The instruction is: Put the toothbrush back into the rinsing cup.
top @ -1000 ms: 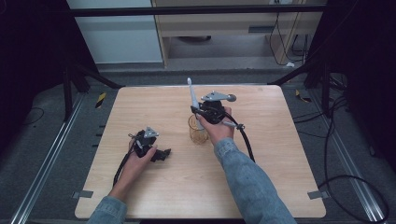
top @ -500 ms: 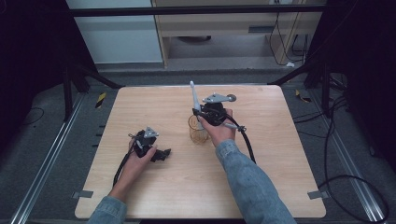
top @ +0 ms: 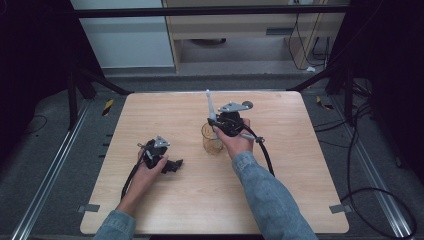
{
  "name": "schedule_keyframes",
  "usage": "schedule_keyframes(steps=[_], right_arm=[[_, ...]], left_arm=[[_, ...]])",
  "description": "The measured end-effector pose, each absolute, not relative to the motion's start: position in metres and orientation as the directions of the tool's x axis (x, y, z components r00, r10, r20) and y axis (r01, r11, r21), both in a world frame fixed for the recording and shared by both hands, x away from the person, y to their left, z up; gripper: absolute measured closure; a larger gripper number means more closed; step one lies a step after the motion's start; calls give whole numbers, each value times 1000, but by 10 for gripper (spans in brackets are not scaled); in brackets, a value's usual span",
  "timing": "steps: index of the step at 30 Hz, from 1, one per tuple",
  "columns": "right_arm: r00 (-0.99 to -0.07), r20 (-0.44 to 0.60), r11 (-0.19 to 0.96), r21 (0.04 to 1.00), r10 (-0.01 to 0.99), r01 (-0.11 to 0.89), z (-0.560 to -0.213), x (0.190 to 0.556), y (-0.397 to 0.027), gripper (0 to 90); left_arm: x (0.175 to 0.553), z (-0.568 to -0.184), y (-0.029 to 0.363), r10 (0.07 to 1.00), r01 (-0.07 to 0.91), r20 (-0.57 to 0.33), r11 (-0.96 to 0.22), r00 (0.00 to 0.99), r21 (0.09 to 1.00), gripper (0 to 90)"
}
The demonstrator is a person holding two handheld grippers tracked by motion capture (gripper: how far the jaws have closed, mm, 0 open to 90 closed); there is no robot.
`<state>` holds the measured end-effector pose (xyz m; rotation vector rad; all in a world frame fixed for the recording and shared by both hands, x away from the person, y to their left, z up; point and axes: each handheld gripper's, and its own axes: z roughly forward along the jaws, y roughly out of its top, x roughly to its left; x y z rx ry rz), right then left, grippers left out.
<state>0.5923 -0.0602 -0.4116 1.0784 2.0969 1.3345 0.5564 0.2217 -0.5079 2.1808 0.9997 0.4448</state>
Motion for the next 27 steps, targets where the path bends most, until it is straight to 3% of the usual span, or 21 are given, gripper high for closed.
schedule_keyframes(steps=[27], right_arm=[[-618, 47, 259, 881, 785, 397, -418, 591, -54, 665]], left_arm=[[557, -508, 222, 763, 528, 23, -469, 646, 708, 0]])
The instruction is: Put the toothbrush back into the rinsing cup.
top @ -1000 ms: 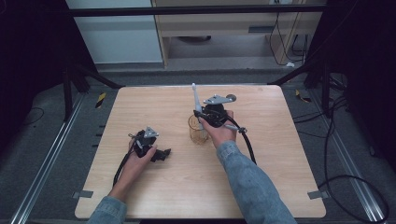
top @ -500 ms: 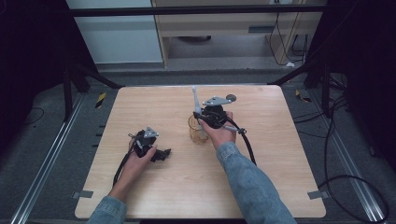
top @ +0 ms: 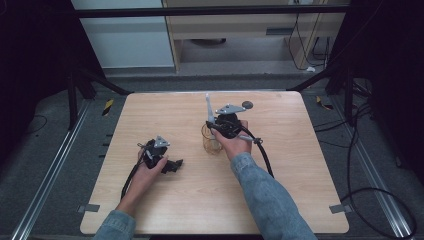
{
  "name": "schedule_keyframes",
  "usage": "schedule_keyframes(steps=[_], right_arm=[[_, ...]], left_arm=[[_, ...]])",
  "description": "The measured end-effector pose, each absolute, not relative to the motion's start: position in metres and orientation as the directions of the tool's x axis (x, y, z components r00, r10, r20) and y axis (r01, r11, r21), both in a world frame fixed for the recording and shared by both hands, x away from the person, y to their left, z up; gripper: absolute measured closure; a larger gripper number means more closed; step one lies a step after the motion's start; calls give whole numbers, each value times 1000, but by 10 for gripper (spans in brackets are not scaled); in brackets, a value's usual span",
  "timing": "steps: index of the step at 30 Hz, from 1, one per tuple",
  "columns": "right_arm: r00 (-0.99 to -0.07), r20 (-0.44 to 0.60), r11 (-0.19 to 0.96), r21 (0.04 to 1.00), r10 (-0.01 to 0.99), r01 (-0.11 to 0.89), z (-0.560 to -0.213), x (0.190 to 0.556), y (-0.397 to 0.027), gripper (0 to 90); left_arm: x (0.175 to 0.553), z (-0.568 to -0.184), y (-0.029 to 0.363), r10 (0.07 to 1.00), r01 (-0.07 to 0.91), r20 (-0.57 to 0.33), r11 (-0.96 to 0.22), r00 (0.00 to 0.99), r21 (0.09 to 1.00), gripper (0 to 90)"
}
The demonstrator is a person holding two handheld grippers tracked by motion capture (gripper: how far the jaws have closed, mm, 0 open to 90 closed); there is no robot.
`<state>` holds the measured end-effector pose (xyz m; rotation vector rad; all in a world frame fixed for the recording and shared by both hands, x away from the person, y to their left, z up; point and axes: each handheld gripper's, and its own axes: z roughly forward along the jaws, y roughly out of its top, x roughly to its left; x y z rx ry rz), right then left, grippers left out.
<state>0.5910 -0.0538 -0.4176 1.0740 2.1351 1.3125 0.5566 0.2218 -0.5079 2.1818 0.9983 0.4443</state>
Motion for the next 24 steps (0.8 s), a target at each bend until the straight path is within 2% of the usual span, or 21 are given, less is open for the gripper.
schedule_keyframes(steps=[24], right_arm=[[-619, 23, 307, 853, 785, 421, -416, 599, -41, 661]], left_arm=[[557, -508, 222, 762, 527, 23, -470, 648, 708, 0]])
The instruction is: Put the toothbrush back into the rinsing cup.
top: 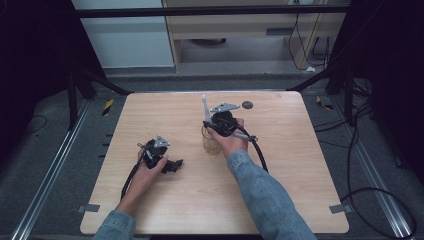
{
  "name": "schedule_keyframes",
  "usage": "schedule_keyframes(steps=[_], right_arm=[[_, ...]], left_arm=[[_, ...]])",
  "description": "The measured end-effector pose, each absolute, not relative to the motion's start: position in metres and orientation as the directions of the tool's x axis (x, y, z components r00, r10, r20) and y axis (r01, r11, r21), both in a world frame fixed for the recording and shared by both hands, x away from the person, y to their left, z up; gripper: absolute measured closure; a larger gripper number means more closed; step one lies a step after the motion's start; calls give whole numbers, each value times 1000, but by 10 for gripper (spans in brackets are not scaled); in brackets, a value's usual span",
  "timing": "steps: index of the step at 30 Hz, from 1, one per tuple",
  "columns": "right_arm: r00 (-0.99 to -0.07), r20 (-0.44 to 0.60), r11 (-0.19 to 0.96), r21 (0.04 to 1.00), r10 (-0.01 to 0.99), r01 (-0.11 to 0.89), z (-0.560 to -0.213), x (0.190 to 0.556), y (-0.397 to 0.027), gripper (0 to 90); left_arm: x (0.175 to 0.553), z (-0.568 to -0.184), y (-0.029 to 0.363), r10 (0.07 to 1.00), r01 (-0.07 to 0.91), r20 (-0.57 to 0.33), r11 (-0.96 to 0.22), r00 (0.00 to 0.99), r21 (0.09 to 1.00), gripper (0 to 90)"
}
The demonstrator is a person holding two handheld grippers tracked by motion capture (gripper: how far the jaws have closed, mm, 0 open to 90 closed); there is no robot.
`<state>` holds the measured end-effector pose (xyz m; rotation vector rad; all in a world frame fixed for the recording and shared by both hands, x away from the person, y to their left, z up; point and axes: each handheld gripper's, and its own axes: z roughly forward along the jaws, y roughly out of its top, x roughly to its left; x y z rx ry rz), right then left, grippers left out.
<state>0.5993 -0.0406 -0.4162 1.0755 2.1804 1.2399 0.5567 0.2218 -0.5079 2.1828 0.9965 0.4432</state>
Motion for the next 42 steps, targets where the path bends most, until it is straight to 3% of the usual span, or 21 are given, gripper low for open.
schedule_keyframes(steps=[42], right_arm=[[-620, 35, 303, 850, 784, 430, -413, 602, -38, 640]], left_arm=[[557, -508, 222, 760, 527, 23, -471, 649, 708, 0]])
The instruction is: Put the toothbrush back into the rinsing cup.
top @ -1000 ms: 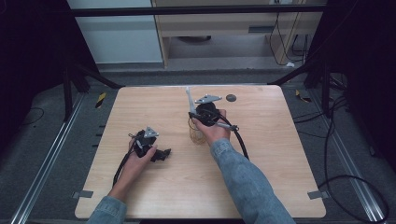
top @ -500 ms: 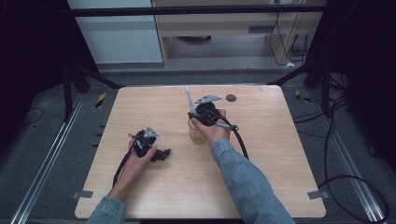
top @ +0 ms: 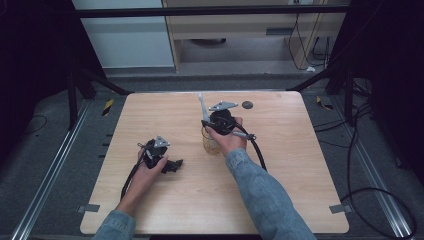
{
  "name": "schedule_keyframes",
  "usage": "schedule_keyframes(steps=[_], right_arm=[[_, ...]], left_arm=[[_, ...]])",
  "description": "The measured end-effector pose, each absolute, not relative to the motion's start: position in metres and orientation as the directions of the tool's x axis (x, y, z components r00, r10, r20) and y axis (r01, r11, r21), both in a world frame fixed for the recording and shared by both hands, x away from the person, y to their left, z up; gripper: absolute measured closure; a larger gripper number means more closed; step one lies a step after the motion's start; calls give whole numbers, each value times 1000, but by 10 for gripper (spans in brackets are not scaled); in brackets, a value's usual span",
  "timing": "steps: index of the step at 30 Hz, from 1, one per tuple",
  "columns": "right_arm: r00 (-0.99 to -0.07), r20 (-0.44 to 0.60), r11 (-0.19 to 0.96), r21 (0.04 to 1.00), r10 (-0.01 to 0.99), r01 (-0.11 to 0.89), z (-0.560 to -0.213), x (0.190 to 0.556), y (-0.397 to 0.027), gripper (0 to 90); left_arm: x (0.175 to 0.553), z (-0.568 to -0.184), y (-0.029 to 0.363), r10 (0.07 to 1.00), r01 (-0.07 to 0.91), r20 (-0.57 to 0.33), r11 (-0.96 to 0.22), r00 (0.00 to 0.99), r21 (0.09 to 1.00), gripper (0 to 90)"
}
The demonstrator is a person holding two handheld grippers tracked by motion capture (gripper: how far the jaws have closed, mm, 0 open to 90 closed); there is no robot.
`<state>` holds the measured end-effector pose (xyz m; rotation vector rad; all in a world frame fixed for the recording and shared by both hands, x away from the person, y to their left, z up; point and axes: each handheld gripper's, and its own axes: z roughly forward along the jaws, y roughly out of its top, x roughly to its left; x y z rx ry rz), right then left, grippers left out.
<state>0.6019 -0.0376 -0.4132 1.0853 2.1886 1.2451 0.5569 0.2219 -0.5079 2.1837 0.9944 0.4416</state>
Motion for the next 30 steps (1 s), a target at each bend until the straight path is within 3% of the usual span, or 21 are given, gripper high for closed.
schedule_keyframes(steps=[30], right_arm=[[-610, 51, 281, 855, 791, 436, -410, 591, -58, 628]], left_arm=[[557, -508, 222, 760, 526, 23, -471, 650, 708, 0]])
